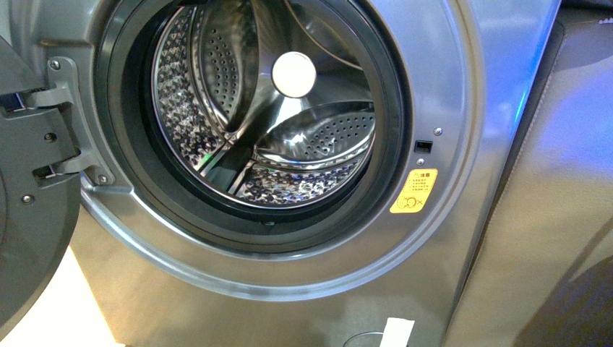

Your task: Put clothes into washing machine

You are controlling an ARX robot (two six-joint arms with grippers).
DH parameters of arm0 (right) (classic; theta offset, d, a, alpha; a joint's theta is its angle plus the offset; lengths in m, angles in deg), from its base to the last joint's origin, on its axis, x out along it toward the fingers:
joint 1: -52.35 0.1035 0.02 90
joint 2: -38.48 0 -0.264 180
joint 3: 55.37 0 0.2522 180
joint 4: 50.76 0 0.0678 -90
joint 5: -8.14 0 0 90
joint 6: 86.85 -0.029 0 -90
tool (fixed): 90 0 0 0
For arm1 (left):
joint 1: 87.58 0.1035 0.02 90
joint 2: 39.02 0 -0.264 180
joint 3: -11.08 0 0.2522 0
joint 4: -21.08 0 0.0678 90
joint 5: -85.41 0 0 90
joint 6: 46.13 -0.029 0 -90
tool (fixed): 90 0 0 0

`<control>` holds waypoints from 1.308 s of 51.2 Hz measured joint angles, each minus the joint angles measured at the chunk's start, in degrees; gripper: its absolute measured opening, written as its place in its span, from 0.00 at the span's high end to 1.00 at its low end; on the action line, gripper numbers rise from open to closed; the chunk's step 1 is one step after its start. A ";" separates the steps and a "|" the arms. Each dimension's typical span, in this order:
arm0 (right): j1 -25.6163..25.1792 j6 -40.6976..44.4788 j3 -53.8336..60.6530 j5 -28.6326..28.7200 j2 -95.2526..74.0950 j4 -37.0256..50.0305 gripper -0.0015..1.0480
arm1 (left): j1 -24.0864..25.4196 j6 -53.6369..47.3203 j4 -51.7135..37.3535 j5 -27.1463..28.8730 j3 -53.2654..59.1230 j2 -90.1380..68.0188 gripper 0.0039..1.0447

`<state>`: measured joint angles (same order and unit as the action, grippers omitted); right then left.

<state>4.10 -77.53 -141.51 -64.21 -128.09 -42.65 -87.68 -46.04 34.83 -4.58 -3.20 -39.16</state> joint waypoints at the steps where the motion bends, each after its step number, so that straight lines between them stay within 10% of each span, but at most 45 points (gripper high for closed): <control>1: 0.00 0.00 -0.04 0.04 -0.02 -0.04 0.07 | 0.00 0.00 0.00 0.00 0.00 0.00 0.06; 67: 0.33 0.37 1.66 0.70 1.18 0.42 0.07 | 0.00 0.00 0.00 0.00 0.00 0.00 0.06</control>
<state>4.43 -77.16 -139.85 -63.51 -126.91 -42.23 -87.68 -46.04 34.83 -4.58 -3.20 -39.16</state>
